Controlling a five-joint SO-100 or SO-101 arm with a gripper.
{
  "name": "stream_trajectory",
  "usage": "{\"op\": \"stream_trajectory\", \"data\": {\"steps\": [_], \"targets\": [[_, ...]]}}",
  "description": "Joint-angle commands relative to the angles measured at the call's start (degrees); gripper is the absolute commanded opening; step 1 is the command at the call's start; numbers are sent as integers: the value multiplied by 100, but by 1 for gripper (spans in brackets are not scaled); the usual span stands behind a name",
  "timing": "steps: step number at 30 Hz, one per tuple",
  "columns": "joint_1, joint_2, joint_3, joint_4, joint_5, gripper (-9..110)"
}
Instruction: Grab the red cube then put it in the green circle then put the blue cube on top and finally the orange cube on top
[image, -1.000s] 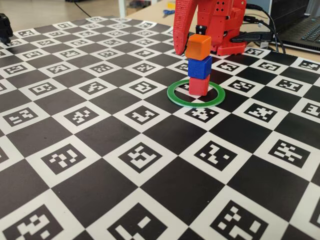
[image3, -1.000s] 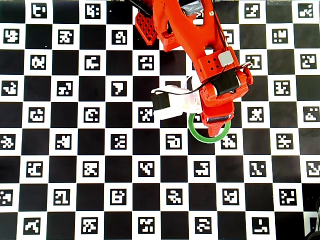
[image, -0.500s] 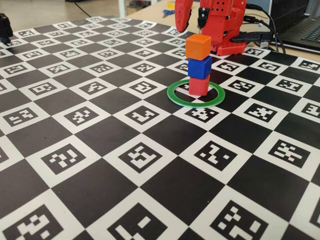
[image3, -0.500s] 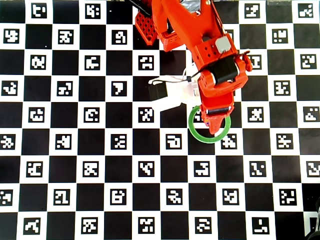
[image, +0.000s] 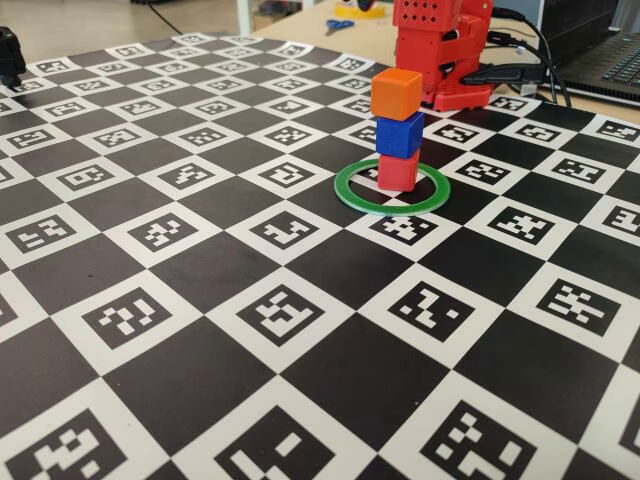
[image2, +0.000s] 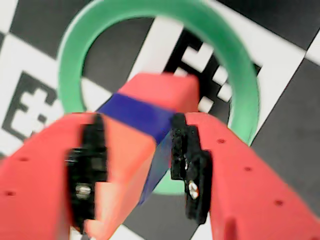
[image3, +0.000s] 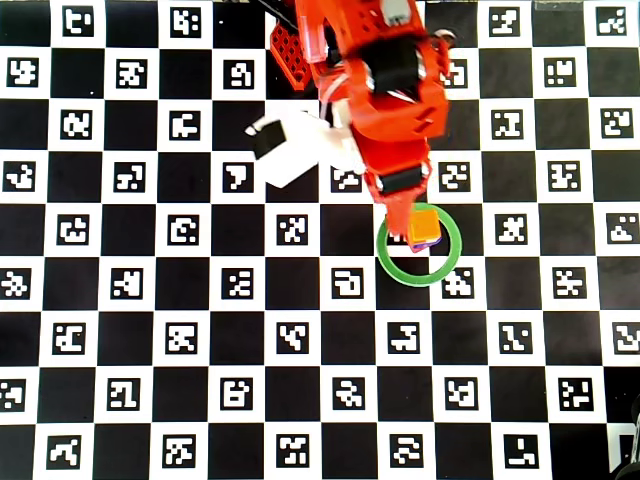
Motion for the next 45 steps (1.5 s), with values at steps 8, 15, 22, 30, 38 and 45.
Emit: {"op": "stream_trajectory", "data": {"steps": [8,15,22,30,38,45], "targets": [[826,2004,1890,-1230,-1846,-6],[1310,3217,3533,-2162,-3208,-6],[1090,4324,5027,-2382,-4623,-6],[993,4711,5924,-2162,-5458,-6],[888,5133,6187,-1266,-6328,-6],[773,5353,6187,-571,-6627,-6]]}}
